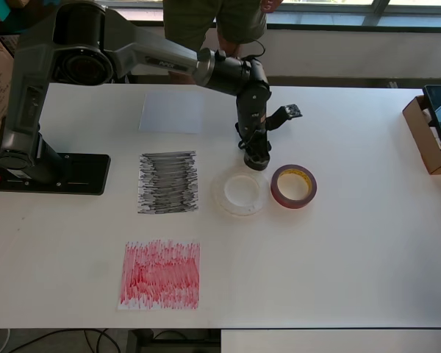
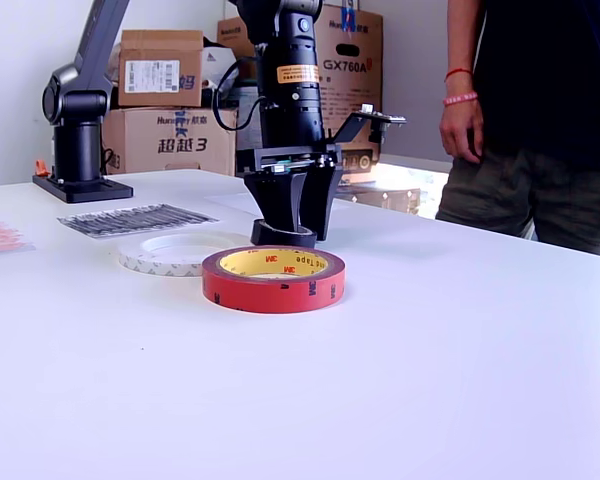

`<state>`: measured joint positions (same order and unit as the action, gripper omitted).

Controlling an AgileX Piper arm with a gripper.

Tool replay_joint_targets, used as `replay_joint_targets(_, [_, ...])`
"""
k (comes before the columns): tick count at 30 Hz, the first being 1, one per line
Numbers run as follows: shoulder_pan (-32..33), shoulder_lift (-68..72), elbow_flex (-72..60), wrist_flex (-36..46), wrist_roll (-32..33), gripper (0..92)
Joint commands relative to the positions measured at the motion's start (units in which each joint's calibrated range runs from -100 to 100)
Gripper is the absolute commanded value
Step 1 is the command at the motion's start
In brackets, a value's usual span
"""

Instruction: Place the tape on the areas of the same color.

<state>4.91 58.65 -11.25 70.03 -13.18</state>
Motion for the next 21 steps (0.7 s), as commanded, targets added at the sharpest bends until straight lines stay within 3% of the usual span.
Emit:
replay_joint_targets(1, [-0.09, 1.22, 0.12, 0.53, -0.48, 59.1])
replay_joint_targets(4, [-0.09, 0.85, 0.12, 0.61, -0.48, 44.3])
replay_joint_targets(9, [-0.09, 0.28, -0.52, 2.39, -0.32, 4.3])
replay_joint_targets(10, [-0.16, 0.28, -0.52, 2.39, -0.32, 0.0])
replay_joint_targets(13, [-0.56, 0.1, -0.7, 2.48, -0.32, 4.0])
replay_joint_targets(21, [-0.95, -11.5, 0.12, 2.48, -0.4, 0.0])
